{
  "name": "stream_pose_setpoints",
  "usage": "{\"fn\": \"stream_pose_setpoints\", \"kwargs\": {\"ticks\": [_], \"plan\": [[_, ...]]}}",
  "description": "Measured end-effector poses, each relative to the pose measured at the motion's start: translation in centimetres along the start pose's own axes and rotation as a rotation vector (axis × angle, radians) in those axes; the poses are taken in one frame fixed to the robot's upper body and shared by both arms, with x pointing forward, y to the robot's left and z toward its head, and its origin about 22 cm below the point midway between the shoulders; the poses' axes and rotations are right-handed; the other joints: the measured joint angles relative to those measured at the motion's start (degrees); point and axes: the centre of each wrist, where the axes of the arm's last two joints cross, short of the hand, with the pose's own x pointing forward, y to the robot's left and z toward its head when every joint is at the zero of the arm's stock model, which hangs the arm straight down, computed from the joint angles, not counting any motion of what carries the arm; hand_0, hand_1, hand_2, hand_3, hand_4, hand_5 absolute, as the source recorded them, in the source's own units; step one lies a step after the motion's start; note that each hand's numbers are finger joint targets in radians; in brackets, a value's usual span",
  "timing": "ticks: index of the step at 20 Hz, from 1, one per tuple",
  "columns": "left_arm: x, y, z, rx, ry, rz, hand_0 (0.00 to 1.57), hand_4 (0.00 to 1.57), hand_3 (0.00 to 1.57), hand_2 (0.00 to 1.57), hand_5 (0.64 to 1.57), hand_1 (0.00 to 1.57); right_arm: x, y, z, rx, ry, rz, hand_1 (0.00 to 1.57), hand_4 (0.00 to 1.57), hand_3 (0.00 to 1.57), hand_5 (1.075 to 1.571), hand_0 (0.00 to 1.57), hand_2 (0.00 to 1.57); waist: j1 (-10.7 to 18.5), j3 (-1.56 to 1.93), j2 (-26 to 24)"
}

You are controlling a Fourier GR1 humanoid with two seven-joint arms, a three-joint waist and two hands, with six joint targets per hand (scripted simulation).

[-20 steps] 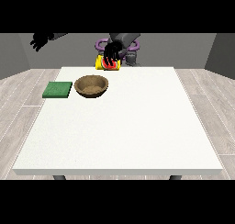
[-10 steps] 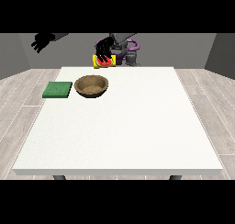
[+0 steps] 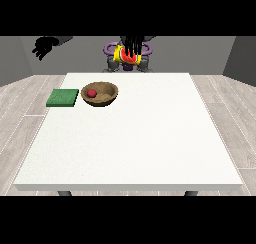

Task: Pick the cup and pour the ball into the bowl, then pick the bowl and place it on the pad

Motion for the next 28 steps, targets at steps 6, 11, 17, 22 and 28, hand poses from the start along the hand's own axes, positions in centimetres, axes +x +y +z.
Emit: {"fn": "stream_pose_setpoints", "kwargs": {"ticks": [6, 11, 17, 22, 28], "plan": [[-4.9, 4.7, -1.6, 0.085, 0.14, 0.601, 0.0, 1.12, 0.0, 0.0, 1.57, 0.0, -0.6, -0.1, 0.4, -0.06, -0.004, -0.001, 0.0, 0.79, 0.0, 1.555, 0.0, 0.0, 5.2, -0.47, 0.7], [-9.6, 8.2, -2.1, 0.108, 0.157, 1.048, 0.0, 1.05, 0.0, 0.0, 1.566, 0.0, -2.4, 0.4, 1.0, -0.114, 0.014, -0.021, 0.0, 0.75, 0.0, 1.563, 0.0, 0.0, 9.0, -0.39, 2.7], [-18.3, 11.6, -1.7, 0.113, 0.06, 1.326, 0.0, 1.06, 0.0, 0.0, 1.558, 0.0, -4.6, 2.5, 1.1, -0.148, -0.008, -0.068, 0.0, 0.74, 0.0, 1.565, 0.0, 0.0, 12.3, -0.04, 7.6], [-23.7, 13.9, -0.5, 0.125, -0.014, 1.396, 0.0, 1.02, 0.0, 0.0, 1.56, 0.0, -6.7, 3.9, 0.8, -0.162, -0.035, -0.108, 0.0, 0.7, 0.0, 1.565, 0.0, 0.0, 13.6, 0.14, 11.6], [-27.9, 14.8, 1.6, 0.135, 0.0, 1.412, 0.0, 1.01, 0.0, 0.0, 1.536, 0.0, -8.4, 6.2, -0.5, -0.127, -0.02, -0.118, 0.0, 0.57, 0.0, 1.559, 0.0, 0.0, 12.0, 0.2, 12.7]]}}
